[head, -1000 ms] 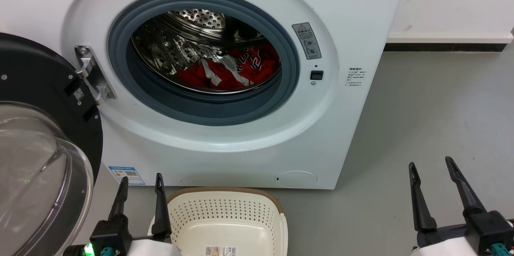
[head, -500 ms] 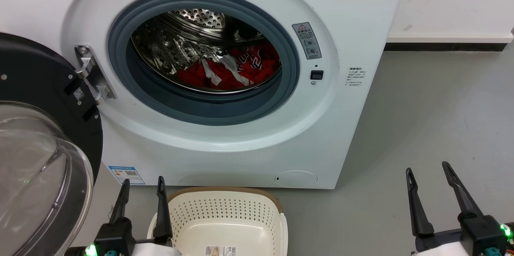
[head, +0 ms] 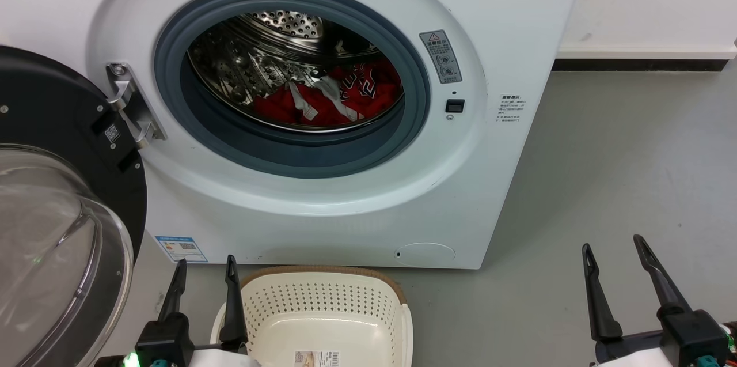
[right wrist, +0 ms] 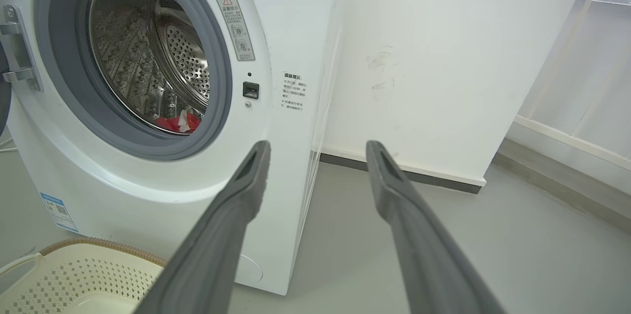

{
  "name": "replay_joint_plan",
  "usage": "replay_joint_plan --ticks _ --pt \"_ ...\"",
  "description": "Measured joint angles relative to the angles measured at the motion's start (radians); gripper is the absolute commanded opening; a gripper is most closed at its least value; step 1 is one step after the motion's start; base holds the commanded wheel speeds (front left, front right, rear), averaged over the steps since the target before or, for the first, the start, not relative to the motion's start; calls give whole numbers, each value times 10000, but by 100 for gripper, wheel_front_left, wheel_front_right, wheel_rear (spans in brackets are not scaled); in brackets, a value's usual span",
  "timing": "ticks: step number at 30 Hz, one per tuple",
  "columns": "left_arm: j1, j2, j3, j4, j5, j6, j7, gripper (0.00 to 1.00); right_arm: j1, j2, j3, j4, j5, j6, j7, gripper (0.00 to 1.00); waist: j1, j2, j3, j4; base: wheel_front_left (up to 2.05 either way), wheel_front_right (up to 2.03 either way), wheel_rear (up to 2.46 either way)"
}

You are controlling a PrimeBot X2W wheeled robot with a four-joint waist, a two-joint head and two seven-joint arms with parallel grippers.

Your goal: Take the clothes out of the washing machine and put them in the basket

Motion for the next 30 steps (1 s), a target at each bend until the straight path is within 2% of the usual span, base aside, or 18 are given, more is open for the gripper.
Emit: replay_joint_plan --ticks 7,12,19,30 --pt "-655 0 -65 587 -17 42 -2 100 -112 0 111 -6 29 0 0 100 0 0 205 -112 0 0 0" --pt "-1867 21 -35 1482 132 -295 -2 100 -344 0 190 -69 52 0 0 100 1 0 567 -364 0 0 0" --pt "-4094 445 182 3325 217 -805 -2 100 -780 -4 253 -167 140 0 0 100 1 0 1292 -893 0 0 0" --pt "-8486 1323 -265 6621 675 -1421 -2 100 -2073 -10 209 -449 604 0 0 100 2 0 3210 -1595 0 0 0"
